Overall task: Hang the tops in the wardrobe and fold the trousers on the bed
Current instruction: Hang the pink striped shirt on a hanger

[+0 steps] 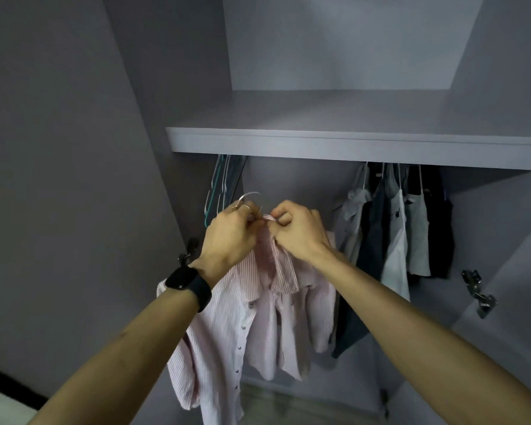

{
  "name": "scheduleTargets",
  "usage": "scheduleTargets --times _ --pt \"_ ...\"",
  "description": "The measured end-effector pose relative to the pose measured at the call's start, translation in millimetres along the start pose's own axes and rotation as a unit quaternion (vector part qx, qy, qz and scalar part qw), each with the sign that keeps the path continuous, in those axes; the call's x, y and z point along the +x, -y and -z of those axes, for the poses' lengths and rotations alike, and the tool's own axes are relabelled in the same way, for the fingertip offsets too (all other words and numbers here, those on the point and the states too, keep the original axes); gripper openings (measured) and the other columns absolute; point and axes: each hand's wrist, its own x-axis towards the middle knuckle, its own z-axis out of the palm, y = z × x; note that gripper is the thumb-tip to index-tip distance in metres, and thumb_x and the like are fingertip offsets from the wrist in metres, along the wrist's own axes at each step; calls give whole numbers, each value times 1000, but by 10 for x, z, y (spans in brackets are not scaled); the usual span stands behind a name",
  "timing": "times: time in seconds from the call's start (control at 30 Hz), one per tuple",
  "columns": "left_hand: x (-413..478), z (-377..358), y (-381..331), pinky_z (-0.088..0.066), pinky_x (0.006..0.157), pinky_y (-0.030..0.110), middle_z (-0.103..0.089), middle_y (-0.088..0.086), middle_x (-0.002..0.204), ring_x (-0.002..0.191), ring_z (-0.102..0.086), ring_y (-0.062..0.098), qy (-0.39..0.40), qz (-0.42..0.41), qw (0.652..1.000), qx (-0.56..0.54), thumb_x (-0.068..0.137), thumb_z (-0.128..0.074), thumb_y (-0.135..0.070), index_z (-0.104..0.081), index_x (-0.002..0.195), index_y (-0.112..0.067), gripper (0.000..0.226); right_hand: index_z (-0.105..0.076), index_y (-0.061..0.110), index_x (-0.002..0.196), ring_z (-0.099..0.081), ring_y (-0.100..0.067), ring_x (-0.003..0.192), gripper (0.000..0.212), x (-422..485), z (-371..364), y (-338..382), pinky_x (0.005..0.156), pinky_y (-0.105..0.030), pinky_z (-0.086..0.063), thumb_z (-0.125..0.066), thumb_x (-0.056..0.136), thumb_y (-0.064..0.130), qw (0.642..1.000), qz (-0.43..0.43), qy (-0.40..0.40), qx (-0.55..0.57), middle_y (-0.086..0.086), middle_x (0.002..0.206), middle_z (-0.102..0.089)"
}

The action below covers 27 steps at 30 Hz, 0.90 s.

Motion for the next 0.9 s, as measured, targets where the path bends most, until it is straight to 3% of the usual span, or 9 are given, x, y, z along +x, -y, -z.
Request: scheduleTargets --times 0.1,0.17,0.23,0.33,0.43,0.5,0.6,0.77,0.9 --pt "17 59 151 -55 83 37 -66 -8 102 89 -65 16 21 6 999 -43 89 -74 -34 -73 95 -27 9 -76 26 104 -75 -10 69 15 -59 88 -122 77 -36 -63 -77 88 24 979 -54 137 138 6 84 -78" --pt "11 88 214 -55 84 36 -66 -10 102 88 -64 10 45 -12 997 -58 88 -77 -33 -74 95 -27 10 -77 25 111 -65 6 68 23 -74 177 -310 81 -26 -59 -77 89 26 996 -8 74 48 8 97 -76" --pt "2 89 216 -56 84 36 -68 -13 97 87 -65 6 62 -21 995 -71 90 -74 -33 -72 95 -29 7 -73 30 121 -59 11 74 33 -80 241 -409 78 -15 -50 -76 89 35 998 49 38 -20 11 108 -68" --pt "39 58 187 -55 78 34 -68 -21 85 83 -66 4 62 -16 994 -86 94 -68 -39 -62 94 -36 7 -67 30 131 -66 -5 97 37 -88 218 -414 85 -29 -54 -68 95 38 983 125 103 -82 9 116 -68" --pt "73 13 164 -39 62 33 -58 -18 71 70 -56 16 62 -38 997 15 96 -55 -54 -48 100 -39 18 -68 28 128 -68 -19 97 32 -105 207 -376 81 -37 -55 -63 98 38 976 141 90 -142 6 108 -69" --pt "102 -9 165 -34 63 33 -58 -12 74 71 -57 23 56 -54 995 60 96 -49 -59 -43 101 -37 23 -67 29 127 -67 -21 93 31 -126 217 -345 78 -36 -54 -60 100 40 971 144 87 -168 4 104 -68" --pt "125 -61 178 -36 66 35 -66 -7 82 80 -64 31 69 -64 993 73 98 -45 -59 -40 102 -34 26 -64 27 127 -66 -25 91 30 -178 195 -321 79 -40 -54 -56 101 41 966 133 109 -192 -1 102 -68" --pt "129 -273 100 -34 69 35 -72 0 96 89 -66 35 88 -73 990 77 101 -45 -51 -44 105 -33 19 -57 21 108 -65 -28 95 18 -226 170 -352 80 -40 -48 -51 102 36 960 72 130 -239 0 100 -68" --pt "189 -316 205 -49 74 37 -71 -4 111 97 -68 32 101 -93 987 89 101 -45 -45 -50 125 -33 27 -55 18 107 -64 -31 99 17 -231 176 -323 81 -39 -45 -51 103 34 958 -3 126 -256 -3 102 -70"
